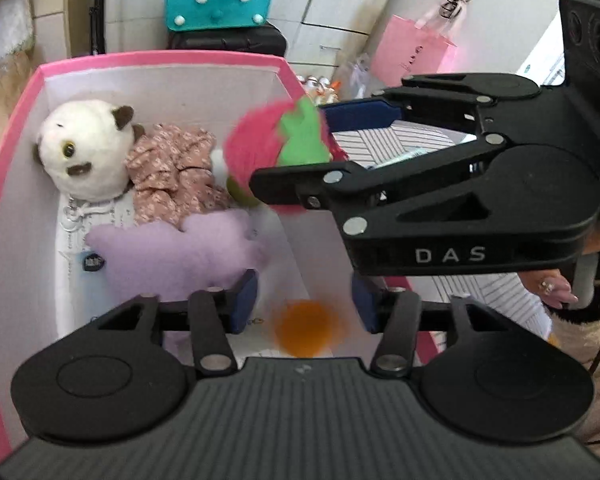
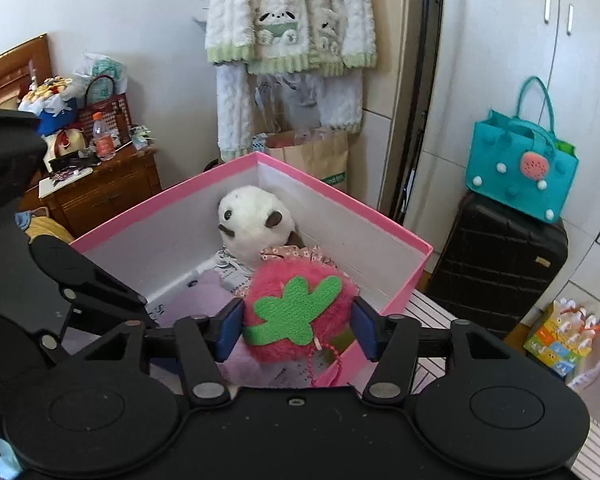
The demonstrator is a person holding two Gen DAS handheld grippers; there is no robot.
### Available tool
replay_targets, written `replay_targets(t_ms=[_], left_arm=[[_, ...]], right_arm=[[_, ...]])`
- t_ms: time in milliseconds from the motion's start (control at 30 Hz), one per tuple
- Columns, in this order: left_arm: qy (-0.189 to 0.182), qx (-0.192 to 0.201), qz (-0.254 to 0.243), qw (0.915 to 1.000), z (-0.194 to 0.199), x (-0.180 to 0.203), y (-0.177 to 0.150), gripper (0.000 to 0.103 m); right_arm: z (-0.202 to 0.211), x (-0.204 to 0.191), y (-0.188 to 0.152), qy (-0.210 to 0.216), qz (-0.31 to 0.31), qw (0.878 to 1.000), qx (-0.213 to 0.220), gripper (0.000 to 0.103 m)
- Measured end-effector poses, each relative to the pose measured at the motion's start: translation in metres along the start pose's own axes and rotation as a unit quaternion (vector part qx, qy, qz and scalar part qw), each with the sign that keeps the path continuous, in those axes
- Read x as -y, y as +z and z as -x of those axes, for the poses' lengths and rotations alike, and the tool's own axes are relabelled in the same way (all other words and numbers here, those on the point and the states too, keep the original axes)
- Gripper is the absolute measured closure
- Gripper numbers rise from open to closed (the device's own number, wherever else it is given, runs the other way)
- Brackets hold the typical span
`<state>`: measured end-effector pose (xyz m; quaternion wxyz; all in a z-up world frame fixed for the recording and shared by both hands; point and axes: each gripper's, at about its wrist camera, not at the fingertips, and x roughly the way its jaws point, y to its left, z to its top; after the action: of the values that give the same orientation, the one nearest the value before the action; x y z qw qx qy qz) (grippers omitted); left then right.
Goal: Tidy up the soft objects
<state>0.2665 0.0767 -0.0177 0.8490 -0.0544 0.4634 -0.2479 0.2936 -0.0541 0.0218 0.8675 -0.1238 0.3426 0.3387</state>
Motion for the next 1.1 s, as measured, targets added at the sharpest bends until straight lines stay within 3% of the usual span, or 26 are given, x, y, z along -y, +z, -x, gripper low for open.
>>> replay_targets(t_ms=[300, 567, 633, 867, 1100], left_arm=[[0.044, 0.023, -0.01, 0.9987, 0.027, 0.008, -0.014, 0.038], [0.087, 0.04, -0.028, 0.995, 0.063, 0.026, -0.031, 0.024], [0.098, 0.04, -0.033, 0.9938, 0.07, 0.031, -0.036, 0.015], [0.134, 0.031, -0.051, 0.9892, 0.096, 0.048, -0.049, 0.009], [0.155, 0.047, -0.071, 0.9843, 0.129, 0.068, -0.067, 0.009]], right_arm=[[0.024, 0.0, -0.001, 0.009, -0.021, 1.0, 0.008, 0.039], [0.06, -0.016, -0.009, 0.023, -0.026, 0.999, 0.014, 0.034], [0.068, -0.02, -0.012, 0.022, -0.025, 0.999, 0.016, 0.034], [0.098, -0.035, -0.018, 0.03, -0.024, 0.999, 0.024, 0.032], [0.133, -0.049, -0.024, 0.035, -0.022, 0.998, 0.041, 0.029]])
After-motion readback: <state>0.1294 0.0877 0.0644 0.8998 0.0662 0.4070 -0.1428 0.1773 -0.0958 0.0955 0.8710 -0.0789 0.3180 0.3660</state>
